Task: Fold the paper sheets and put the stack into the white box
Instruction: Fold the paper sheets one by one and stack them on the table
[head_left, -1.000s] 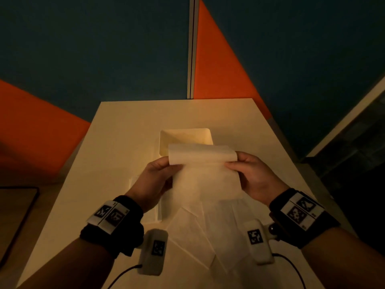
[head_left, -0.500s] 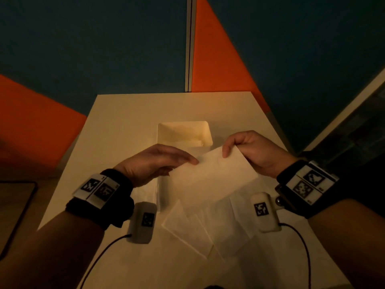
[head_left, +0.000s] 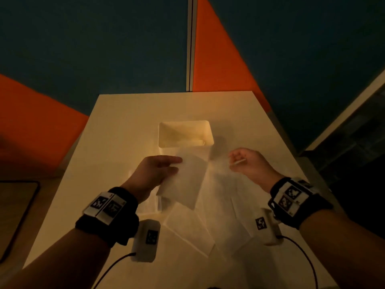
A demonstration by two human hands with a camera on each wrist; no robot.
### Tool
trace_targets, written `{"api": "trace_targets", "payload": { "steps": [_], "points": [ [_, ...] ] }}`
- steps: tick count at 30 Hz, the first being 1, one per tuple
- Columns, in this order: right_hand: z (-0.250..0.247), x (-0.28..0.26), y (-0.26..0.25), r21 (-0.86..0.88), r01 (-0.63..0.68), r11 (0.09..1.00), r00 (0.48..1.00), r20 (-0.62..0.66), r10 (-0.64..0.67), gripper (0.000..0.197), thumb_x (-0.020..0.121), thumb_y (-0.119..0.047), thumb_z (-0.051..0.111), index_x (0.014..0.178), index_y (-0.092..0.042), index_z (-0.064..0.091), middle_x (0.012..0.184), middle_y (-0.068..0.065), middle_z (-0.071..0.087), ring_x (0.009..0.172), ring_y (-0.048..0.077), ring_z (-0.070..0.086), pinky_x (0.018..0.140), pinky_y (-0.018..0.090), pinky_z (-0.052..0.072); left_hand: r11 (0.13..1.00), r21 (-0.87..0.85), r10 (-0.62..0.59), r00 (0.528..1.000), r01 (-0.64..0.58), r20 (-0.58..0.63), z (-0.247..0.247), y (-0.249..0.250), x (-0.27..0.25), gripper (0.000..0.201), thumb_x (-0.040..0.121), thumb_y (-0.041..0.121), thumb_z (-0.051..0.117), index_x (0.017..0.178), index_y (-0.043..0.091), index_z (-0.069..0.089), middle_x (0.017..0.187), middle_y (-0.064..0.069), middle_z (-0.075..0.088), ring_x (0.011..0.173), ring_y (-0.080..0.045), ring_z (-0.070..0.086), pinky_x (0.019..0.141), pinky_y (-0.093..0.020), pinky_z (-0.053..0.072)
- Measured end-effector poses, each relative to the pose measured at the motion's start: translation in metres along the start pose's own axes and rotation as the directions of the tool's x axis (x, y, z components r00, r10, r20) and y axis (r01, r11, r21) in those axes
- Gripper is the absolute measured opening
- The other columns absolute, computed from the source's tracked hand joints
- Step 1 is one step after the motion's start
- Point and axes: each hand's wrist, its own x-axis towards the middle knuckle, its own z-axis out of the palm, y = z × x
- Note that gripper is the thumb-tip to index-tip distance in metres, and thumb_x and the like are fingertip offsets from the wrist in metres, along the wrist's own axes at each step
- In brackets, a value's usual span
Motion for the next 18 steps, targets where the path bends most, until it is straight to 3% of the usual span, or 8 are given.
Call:
{"api": "trace_targets", "payload": {
  "steps": [2, 4, 7, 10, 12, 18],
  "points": [
    [0.004, -0.001, 0.026, -0.276, -0.026, 0.961, 0.998, 0.049, 0.041, 0.033, 0.079, -0.009, 0.071, 0.109, -0.02, 0.061, 0.114, -0.001, 0.057, 0.107, 0.018, 0.054, 0.087, 0.028, 0.043, 1.0, 0.004, -0.015, 0.994, 0.016, -0.107, -0.008, -0.013, -0.001, 0.022, 0.087, 0.0, 0.058, 0.097, 0.017, 0.067, 0.111, -0.009, 0.062, 0.103, -0.03, 0.06, 0.088, -0.041, 0.051],
    [0.008, -0.004, 0.045, -0.522, 0.007, 0.853, 0.989, 0.129, 0.071, 0.048, 0.079, -0.019, 0.072, 0.124, -0.023, 0.055, 0.131, -0.005, 0.049, 0.122, 0.017, 0.047, 0.098, 0.03, 0.041, 0.999, 0.048, -0.014, 0.98, 0.024, -0.198, -0.016, -0.028, 0.0, 0.021, 0.087, 0.002, 0.059, 0.098, 0.017, 0.066, 0.108, -0.005, 0.06, 0.102, -0.029, 0.058, 0.089, -0.042, 0.05],
    [0.016, -0.011, 0.063, -0.72, 0.053, 0.692, 0.975, 0.187, 0.119, 0.065, 0.082, -0.033, 0.067, 0.14, -0.031, 0.038, 0.15, -0.012, 0.028, 0.137, 0.014, 0.03, 0.106, 0.032, 0.032, 0.975, 0.219, 0.028, 0.945, 0.047, -0.327, -0.028, -0.05, 0.003, 0.025, 0.085, 0.003, 0.063, 0.106, 0.014, 0.067, 0.108, -0.004, 0.06, 0.098, -0.025, 0.057, 0.09, -0.038, 0.049],
    [0.022, -0.014, 0.078, -0.754, 0.084, 0.652, 0.979, 0.186, 0.088, 0.069, 0.085, -0.039, 0.064, 0.144, -0.035, 0.028, 0.155, -0.014, 0.018, 0.142, 0.011, 0.019, 0.109, 0.033, 0.028, 0.919, 0.381, 0.06, 0.923, 0.098, -0.38, -0.039, -0.066, 0.006, 0.033, 0.082, 0.005, 0.066, 0.112, 0.016, 0.067, 0.103, -0.006, 0.061, 0.086, -0.023, 0.058, 0.081, -0.032, 0.048],
    [0.025, -0.014, 0.083, -0.756, 0.091, 0.648, 0.982, 0.174, 0.066, 0.068, 0.086, -0.039, 0.062, 0.144, -0.036, 0.027, 0.155, -0.015, 0.017, 0.142, 0.01, 0.018, 0.108, 0.033, 0.027, 0.85, 0.507, 0.075, 0.92, 0.143, -0.385, -0.046, -0.075, 0.006, 0.035, 0.081, 0.007, 0.067, 0.113, 0.02, 0.066, 0.1, -0.007, 0.06, 0.084, -0.023, 0.057, 0.083, -0.033, 0.049],
    [0.024, -0.013, 0.083, -0.72, 0.056, 0.692, 0.992, 0.12, 0.045, 0.061, 0.091, -0.028, 0.057, 0.145, -0.025, 0.03, 0.155, -0.008, 0.018, 0.137, 0.015, 0.031, 0.106, 0.032, 0.034, 0.785, 0.602, 0.128, 0.913, 0.146, -0.388, -0.058, -0.095, 0.005, 0.041, 0.076, 0.003, 0.066, 0.113, 0.02, 0.066, 0.113, -0.011, 0.063, 0.089, -0.026, 0.06, 0.084, -0.035, 0.05]
  ]
}}
